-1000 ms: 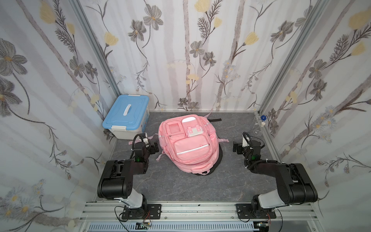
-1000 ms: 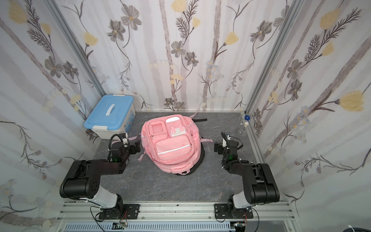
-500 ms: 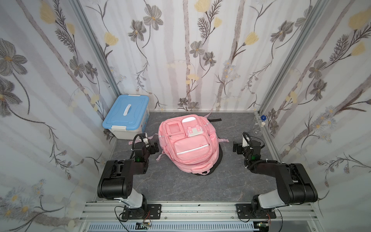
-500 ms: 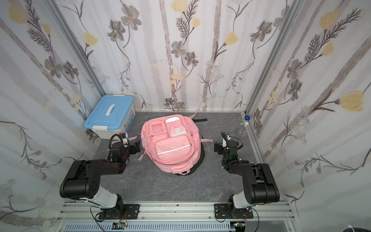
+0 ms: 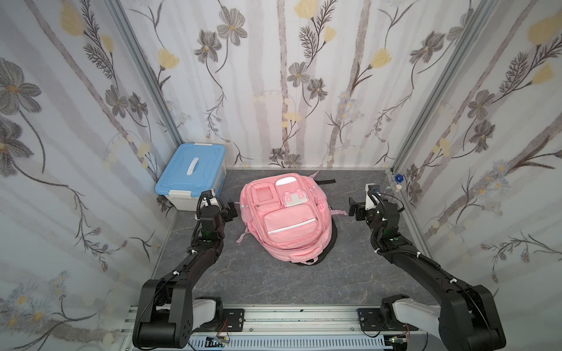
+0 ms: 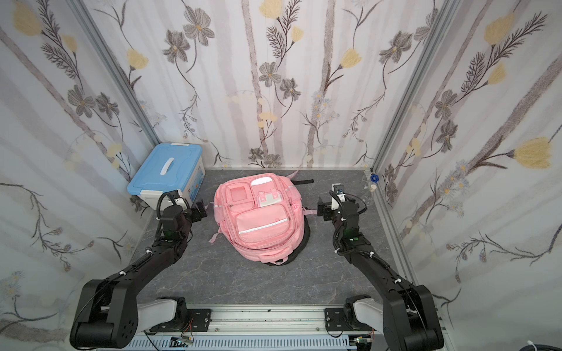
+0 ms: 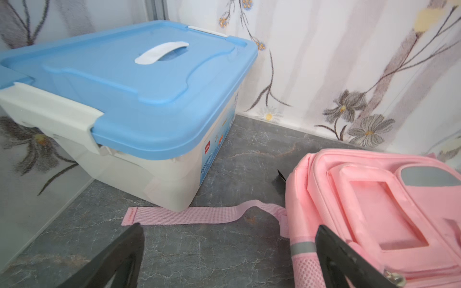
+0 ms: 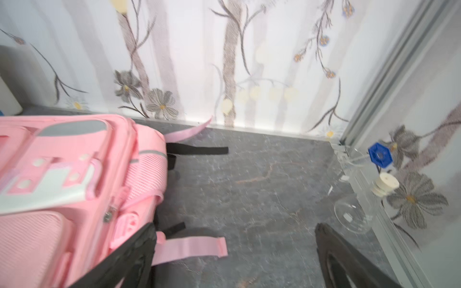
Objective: Zip up the backpack
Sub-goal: Zip the zipper on the backpack.
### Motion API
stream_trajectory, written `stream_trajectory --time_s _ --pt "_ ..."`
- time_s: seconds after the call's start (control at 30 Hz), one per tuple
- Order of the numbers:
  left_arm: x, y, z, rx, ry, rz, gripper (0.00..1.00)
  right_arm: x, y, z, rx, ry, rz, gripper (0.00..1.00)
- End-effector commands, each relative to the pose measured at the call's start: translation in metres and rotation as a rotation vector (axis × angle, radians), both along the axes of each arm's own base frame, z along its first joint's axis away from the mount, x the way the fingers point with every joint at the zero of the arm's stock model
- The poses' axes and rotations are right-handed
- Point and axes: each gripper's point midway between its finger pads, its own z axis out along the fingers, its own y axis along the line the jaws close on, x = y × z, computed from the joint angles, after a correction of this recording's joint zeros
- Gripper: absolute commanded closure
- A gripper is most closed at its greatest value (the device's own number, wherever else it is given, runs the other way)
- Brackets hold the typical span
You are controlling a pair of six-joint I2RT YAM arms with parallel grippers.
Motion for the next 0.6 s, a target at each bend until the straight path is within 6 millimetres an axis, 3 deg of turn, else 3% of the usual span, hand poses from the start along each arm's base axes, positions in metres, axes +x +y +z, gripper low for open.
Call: stream_trajectory --time_s 0.0,0.1,0.17,0.23,0.27,0.3,0.37,0.5,0.57 --pt "-0.004 -0.003 -0.006 -0.107 0.054 0.121 0.0 0.007 0.005 -0.003 0.006 0.201 -0.174 0.0" --pt "0.001 -0.016 -0.001 -0.208 0.065 0.122 0.0 0.022 0.023 -0.003 0.006 0.386 -0.235 0.0" --pt "-0.004 -0.007 0.001 -0.28 0.056 0.177 0.0 0.024 0.025 -0.005 0.09 0.456 -0.268 0.0" --pt "-0.02 0.01 -0.005 -0.333 0.053 0.291 0.0 0.025 0.041 -0.004 0.179 0.438 -0.193 0.0" --pt "-0.023 0.014 -0.009 -0.372 0.046 0.306 0.0 0.025 0.04 -0.006 0.224 0.421 -0.205 0.0" --pt "-0.021 0.009 -0.013 -0.422 0.044 0.254 0.0 0.025 0.039 -0.006 0.287 0.408 -0.21 0.0" --pt "-0.009 -0.013 -0.012 -0.467 0.029 0.093 0.0 0.032 0.065 -0.004 0.342 0.393 -0.04 0.0" --pt "0.016 -0.047 -0.029 -0.589 0.075 -0.084 0.0 0.037 0.103 -0.006 0.267 0.481 0.139 0.0" --pt "0.026 -0.063 -0.036 -0.657 0.09 -0.178 0.0 0.038 0.107 -0.009 0.249 0.502 0.149 0.0"
